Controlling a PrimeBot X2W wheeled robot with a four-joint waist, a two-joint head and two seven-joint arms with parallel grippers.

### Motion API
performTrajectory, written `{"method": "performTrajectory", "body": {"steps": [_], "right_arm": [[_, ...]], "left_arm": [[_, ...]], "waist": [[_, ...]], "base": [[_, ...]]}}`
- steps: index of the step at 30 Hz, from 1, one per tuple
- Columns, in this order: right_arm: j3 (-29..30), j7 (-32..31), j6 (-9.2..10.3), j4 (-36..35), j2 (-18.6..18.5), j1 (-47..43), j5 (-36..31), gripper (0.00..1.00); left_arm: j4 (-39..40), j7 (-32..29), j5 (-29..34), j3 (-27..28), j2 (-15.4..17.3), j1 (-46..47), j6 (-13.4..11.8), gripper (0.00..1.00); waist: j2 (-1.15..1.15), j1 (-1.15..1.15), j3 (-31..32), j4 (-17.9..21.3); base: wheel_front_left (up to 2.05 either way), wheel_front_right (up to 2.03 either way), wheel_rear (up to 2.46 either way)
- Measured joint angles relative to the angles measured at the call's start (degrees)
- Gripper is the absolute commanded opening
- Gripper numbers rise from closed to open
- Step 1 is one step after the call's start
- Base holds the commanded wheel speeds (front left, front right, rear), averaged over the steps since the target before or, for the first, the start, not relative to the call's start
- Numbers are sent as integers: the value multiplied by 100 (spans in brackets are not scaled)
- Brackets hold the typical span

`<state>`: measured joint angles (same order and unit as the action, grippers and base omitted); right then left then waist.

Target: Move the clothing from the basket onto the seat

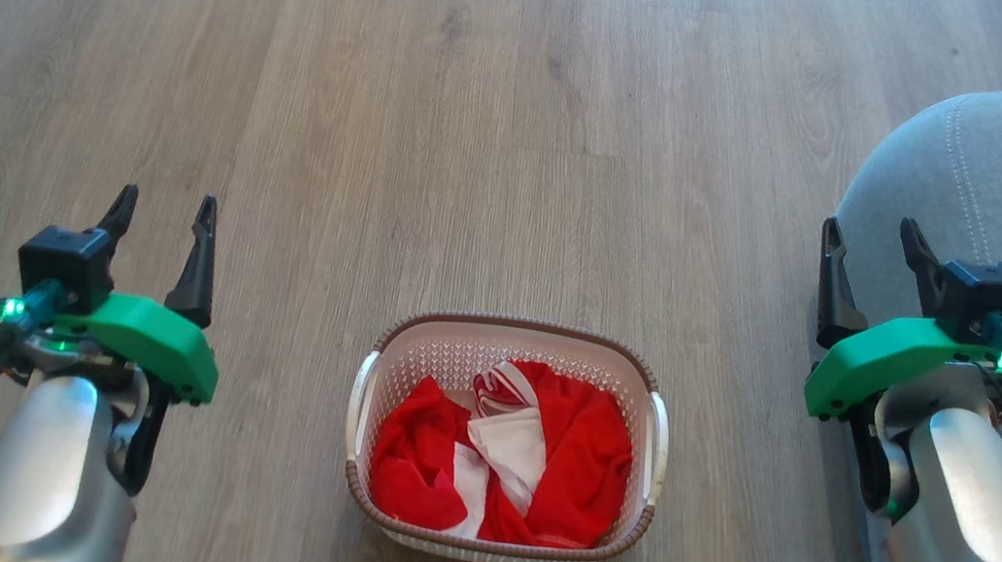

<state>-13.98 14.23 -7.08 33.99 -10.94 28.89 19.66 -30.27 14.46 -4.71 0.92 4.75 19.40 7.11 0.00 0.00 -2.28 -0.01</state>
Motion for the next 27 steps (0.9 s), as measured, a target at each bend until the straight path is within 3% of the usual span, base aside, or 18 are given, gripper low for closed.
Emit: {"method": "performTrajectory", "body": {"steps": [15,27], "right_arm": [[74,1,0,-119,0,0,4,100],[264,1,0,-772,62,280,-126,100]], "left_arm": [[-76,0,-2,-3,-22,1,1,100],[-42,0,-212,-201,-84,255,1,100]], "waist": [[0,0,-75,13],[0,0,-803,89]], "base": [[0,0,0],[0,0,0]]}}
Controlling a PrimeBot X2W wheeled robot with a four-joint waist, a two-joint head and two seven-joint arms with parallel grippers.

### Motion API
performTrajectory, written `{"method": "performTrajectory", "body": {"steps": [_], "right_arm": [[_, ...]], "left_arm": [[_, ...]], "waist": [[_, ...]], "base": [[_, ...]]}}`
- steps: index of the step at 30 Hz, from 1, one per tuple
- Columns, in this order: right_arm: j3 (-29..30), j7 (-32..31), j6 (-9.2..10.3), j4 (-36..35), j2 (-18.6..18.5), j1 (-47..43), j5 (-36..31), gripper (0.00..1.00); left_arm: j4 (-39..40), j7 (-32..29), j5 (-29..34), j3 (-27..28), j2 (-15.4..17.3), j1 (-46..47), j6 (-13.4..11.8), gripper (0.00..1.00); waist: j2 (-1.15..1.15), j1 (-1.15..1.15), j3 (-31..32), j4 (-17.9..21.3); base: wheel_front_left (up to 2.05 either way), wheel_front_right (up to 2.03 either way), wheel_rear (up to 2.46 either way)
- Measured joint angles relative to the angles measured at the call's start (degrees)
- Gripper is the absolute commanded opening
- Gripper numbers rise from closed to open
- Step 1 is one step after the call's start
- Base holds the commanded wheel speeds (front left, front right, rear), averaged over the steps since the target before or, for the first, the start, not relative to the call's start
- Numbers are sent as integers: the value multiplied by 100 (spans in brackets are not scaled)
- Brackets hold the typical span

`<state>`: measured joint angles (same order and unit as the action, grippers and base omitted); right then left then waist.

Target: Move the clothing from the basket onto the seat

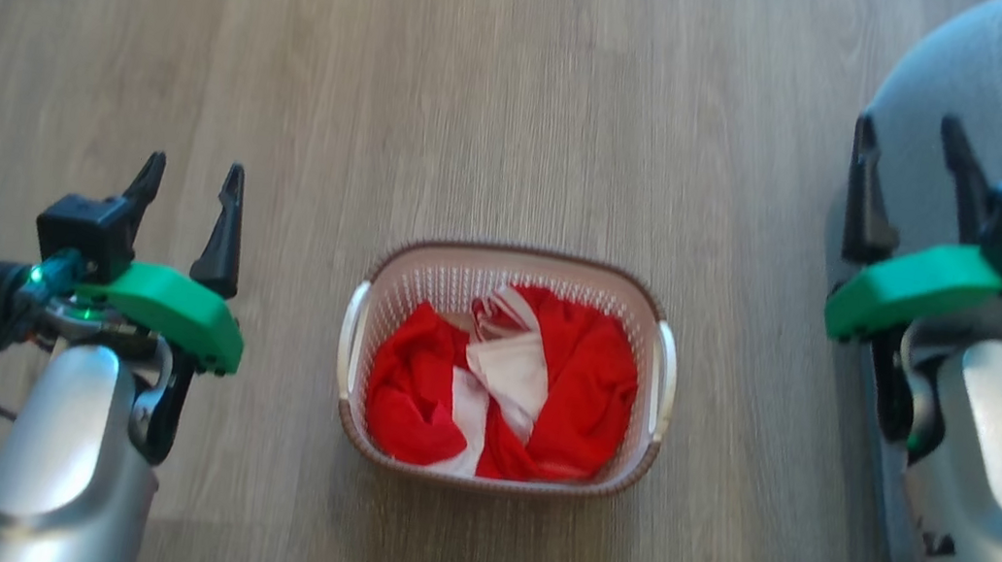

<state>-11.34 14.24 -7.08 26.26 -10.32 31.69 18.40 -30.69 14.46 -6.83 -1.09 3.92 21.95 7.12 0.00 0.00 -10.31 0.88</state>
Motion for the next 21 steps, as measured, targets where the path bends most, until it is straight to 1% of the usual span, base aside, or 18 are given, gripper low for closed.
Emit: {"method": "performTrajectory", "body": {"steps": [5,12,14,15,21], "right_arm": [[93,7,0,-359,35,295,-124,100],[157,44,0,-800,83,584,-234,100],[163,47,0,-927,83,698,-286,100],[165,47,0,-1032,87,812,-289,100],[134,47,0,-1136,108,1076,-342,100]], "left_arm": [[32,0,-86,-148,-7,253,0,100],[43,0,-289,-634,-71,513,0,100],[43,1,-313,-837,-78,582,0,100],[42,1,-386,-1101,-91,682,0,100],[-164,8,-509,-2006,-104,1048,0,100]], "waist": [[0,0,-486,62],[0,1,-1222,138],[0,1,-1428,158],[0,1,-1630,177],[0,1,-2205,248]], "base": [[0,0,0],[0,0,0],[0,0,0],[0,0,0],[0,0,0]]}}
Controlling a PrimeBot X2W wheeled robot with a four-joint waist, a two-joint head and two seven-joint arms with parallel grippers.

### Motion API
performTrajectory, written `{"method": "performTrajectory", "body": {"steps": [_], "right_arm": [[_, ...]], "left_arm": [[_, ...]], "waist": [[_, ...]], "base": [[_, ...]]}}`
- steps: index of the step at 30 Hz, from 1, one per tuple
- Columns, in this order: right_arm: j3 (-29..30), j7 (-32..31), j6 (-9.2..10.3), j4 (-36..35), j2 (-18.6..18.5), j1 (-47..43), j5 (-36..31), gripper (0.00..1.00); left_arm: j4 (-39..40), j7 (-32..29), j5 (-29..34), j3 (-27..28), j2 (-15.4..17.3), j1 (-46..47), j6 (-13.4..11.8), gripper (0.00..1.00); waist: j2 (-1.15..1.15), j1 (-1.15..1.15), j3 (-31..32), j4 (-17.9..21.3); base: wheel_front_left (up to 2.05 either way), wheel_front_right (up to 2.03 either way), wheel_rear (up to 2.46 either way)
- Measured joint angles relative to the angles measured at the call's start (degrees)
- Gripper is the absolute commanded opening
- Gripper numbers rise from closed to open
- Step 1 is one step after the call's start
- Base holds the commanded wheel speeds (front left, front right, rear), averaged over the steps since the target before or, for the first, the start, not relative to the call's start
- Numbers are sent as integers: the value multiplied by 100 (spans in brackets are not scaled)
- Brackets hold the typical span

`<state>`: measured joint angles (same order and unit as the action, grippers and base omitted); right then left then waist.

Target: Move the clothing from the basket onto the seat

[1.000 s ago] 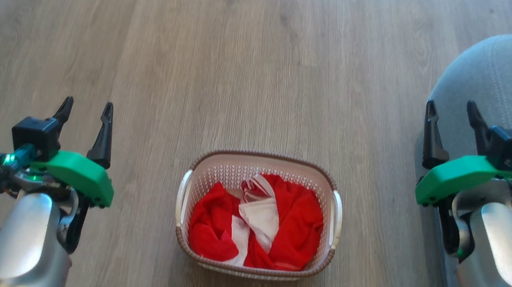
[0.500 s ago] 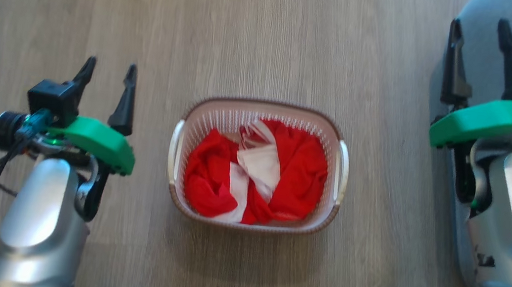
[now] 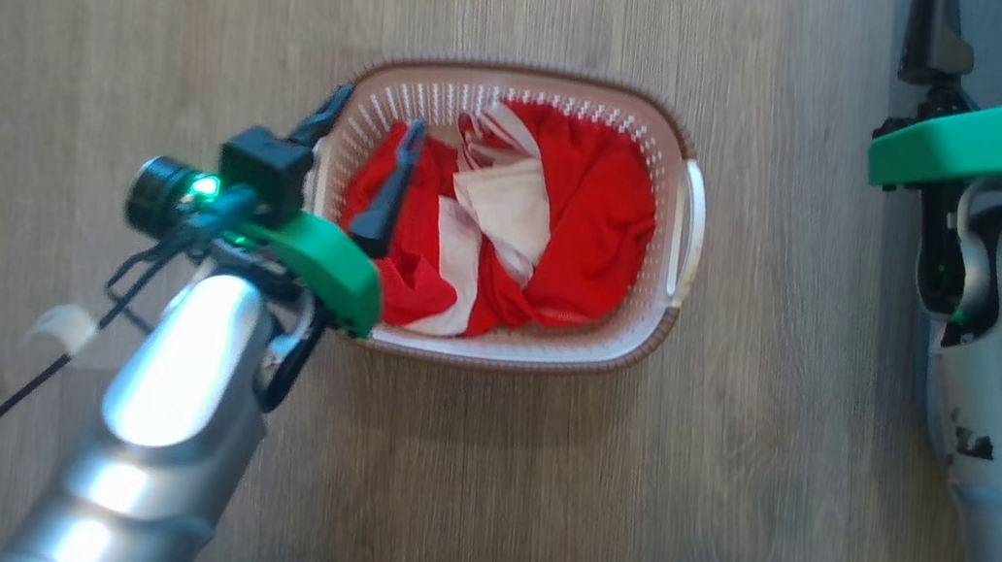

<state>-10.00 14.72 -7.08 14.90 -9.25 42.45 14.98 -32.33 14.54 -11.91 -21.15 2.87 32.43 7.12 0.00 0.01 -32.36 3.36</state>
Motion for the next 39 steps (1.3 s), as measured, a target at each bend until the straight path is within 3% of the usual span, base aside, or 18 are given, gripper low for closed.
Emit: {"method": "performTrajectory", "body": {"steps": [13,29,39], "right_arm": [[-144,1,0,-298,196,439,-81,100],[-419,1,0,-725,520,911,-67,100],[-498,1,0,-1006,543,914,396,100]], "left_arm": [[-500,10,-221,-1518,-3,1167,0,100],[-1540,16,-219,-2308,372,2241,0,100],[-2639,18,-75,-2819,455,3115,0,100]], "waist": [[0,0,-1120,242],[0,-1,-2231,907],[0,-1,-2721,1329]], "base": [[0,0,0],[0,0,0],[0,0,0]]}}
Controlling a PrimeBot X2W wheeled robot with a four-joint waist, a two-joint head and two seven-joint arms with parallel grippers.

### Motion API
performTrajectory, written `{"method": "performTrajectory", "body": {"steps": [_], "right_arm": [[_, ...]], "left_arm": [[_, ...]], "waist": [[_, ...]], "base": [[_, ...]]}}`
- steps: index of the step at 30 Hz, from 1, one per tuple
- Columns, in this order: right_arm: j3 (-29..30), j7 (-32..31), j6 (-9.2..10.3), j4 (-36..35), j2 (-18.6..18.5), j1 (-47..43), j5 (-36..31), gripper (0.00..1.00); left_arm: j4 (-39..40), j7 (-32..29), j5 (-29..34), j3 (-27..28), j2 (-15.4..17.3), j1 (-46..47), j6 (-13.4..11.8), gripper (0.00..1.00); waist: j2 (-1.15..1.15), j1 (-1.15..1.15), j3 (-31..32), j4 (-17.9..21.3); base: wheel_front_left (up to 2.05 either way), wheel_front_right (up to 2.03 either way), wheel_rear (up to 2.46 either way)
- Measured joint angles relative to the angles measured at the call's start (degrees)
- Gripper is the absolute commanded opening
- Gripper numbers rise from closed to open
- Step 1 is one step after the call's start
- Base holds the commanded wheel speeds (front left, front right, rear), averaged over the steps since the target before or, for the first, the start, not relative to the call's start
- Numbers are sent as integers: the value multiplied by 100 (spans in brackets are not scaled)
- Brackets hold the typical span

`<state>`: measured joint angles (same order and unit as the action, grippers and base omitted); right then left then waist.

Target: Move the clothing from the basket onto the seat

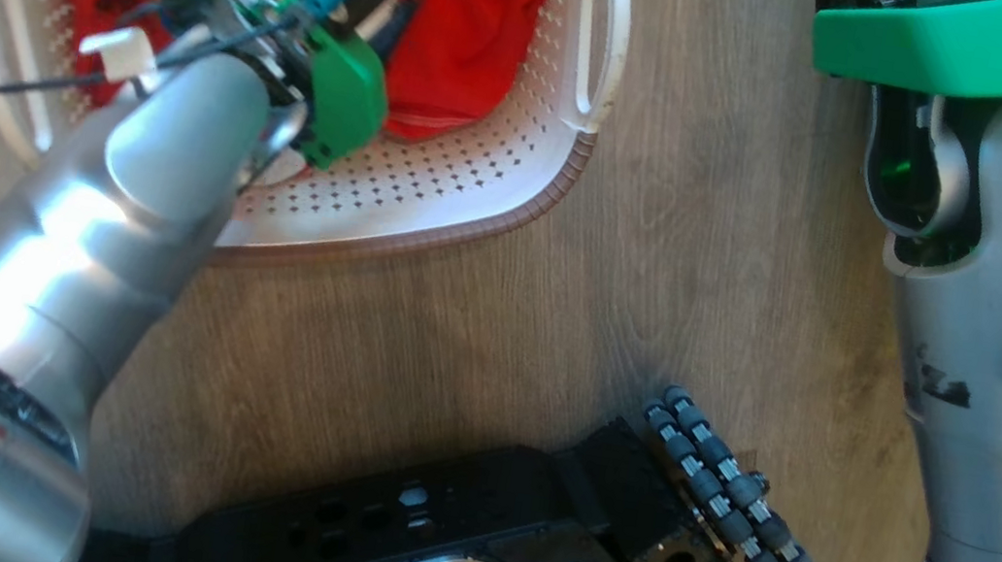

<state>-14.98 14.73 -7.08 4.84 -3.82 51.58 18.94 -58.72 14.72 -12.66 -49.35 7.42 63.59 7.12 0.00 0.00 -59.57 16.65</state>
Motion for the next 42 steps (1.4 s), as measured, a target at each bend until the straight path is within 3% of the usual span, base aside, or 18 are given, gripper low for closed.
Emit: {"method": "performTrajectory", "body": {"steps": [10,20,32,42], "right_arm": [[2,0,0,-29,3,-21,174,100],[24,0,0,-44,4,-47,180,100],[-1,0,0,-43,4,-45,180,100],[-19,0,0,-34,4,-40,180,100]], "left_arm": [[-1122,-242,3,-132,-27,407,-9,100],[-1438,-590,-148,-49,-65,485,-114,100],[-1440,-918,-510,-245,-287,446,-1,100],[-717,-1304,-1477,-1106,-314,242,0,100]], "waist": [[0,0,-136,151],[-1,0,-175,99],[-1,0,-199,37],[-1,0,-193,6]], "base": [[0,0,0],[0,0,0],[0,0,0],[0,0,0]]}}
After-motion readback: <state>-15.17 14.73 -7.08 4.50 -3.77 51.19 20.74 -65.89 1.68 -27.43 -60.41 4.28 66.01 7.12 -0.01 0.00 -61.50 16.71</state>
